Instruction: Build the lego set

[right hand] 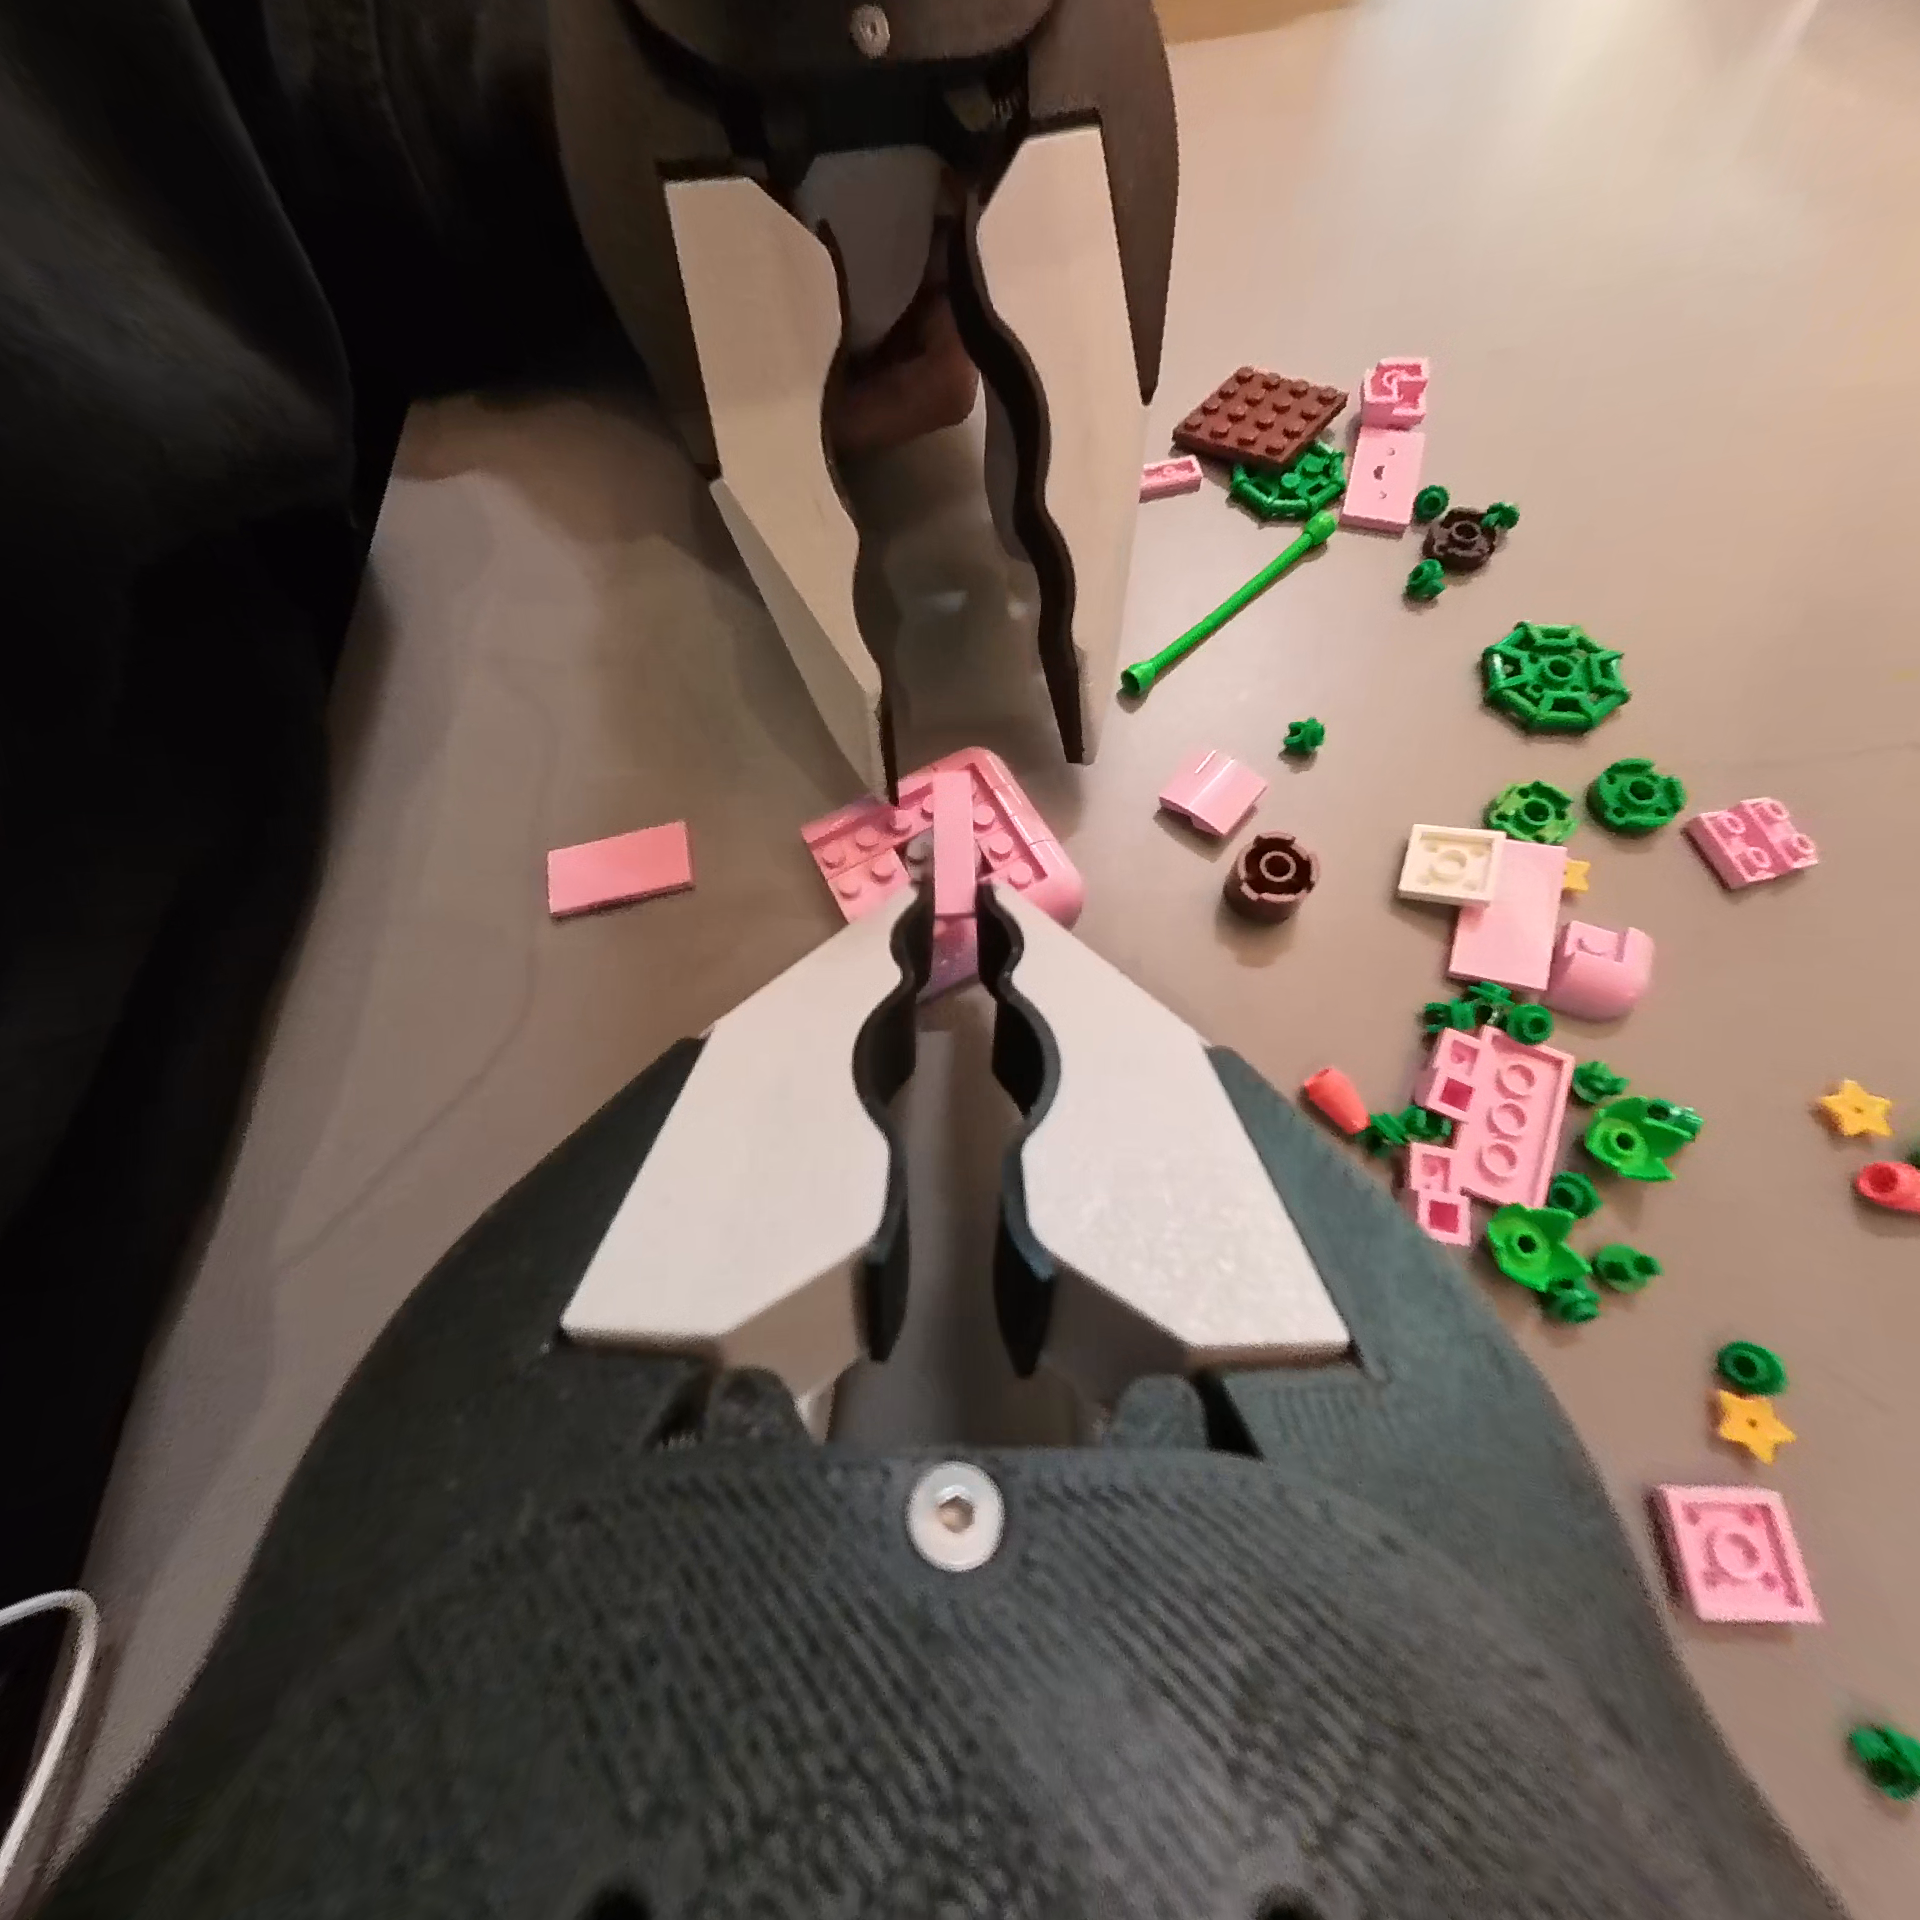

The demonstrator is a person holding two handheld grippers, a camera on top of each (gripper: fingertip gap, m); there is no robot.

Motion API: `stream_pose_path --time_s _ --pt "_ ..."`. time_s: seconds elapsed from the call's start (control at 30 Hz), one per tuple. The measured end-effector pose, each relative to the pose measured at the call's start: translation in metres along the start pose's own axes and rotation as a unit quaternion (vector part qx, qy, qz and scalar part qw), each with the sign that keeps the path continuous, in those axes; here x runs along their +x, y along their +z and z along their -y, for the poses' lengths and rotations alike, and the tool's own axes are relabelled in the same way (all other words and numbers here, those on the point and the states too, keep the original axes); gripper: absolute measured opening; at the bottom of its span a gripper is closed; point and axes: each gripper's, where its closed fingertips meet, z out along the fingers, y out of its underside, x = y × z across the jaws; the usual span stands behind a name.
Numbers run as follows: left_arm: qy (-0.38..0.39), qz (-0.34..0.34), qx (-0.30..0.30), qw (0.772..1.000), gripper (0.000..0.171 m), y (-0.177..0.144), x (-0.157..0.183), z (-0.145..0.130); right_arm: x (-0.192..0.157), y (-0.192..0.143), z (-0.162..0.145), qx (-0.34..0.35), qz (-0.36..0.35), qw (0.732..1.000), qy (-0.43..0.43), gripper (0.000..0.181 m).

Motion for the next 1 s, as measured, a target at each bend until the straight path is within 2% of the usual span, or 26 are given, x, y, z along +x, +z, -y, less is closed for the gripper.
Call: stream_pose_path --time_s 0.37,0.63,0.83,1.0 --pt "0.014 -0.018 0.001 1.0 0.04 0.0 0.007 0.0 0.0 0.001 0.001 -0.001 0.005 1.0 -0.01 0.006" --pt "0.062 0.018 0.0 0.998 0.041 0.0 0.009 -0.001 0.018 -0.006 -0.002 0.0 -0.046 0.999 -0.017 0.007" --pt "0.091 0.096 0.015 0.991 0.068 -0.003 -0.002 0.003 0.019 -0.012 -0.006 0.002 -0.054 0.998 -0.021 0.006" --pt "0.117 0.102 0.009 0.988 0.072 -0.001 0.003 0.002 0.02 -0.019 -0.01 0.002 -0.052 0.998 -0.019 0.007"
